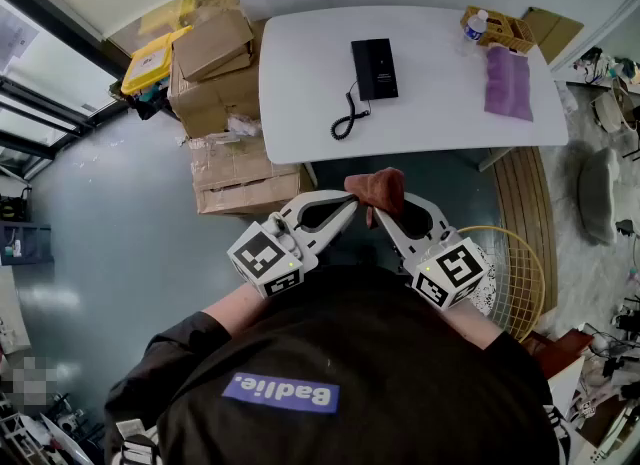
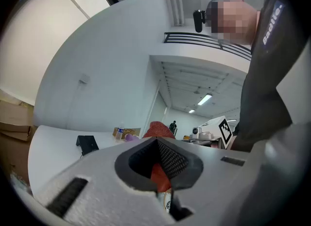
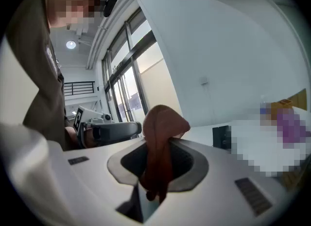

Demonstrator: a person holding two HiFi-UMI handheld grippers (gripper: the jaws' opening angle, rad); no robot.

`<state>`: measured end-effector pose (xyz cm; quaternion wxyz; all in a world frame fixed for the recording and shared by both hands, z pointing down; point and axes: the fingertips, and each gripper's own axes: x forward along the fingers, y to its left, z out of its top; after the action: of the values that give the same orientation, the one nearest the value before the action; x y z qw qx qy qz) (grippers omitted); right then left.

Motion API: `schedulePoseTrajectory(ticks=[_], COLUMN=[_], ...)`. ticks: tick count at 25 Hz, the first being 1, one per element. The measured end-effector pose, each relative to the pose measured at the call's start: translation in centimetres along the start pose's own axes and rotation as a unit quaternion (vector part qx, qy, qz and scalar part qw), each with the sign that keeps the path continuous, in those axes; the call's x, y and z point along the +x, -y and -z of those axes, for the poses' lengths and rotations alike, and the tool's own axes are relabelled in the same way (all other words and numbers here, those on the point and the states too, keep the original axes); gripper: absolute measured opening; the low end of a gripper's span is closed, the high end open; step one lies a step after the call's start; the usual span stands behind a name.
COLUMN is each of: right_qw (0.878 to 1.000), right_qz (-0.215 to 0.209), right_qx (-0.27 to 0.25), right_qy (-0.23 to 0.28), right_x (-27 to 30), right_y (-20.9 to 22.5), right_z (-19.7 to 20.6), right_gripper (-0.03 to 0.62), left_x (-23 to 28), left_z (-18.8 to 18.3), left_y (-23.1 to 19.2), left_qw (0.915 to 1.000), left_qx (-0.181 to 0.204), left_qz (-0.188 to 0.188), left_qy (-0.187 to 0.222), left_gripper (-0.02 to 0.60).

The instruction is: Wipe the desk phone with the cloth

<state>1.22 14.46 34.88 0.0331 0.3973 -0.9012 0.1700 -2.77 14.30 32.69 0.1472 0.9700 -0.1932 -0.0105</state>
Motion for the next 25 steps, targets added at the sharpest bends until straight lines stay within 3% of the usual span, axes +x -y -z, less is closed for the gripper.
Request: schedulePoseTrajectory(ticks=[10,25], right_qw=[1.0,0.998], right_qz=[-0.011,-0.046], right_qx=[-0.003,0.011], right_qy=[-0.003,-0.033], right_x=[-0.5,-0.5], right_y=[0.3,4.0], right_z=[-0.4,2.2], right_gripper=[0.089,0.089], left_x=[0.5,2.6], left_z=[-0.2,0.8], left_y=[0.5,-0.7], left_qw=[0.9999,0.9986], left_qx=[0.009,0.003], left_qz=[-0.005,-0.052], left_qy=[-0.002,-0.009], left_gripper=[0.009,0.009])
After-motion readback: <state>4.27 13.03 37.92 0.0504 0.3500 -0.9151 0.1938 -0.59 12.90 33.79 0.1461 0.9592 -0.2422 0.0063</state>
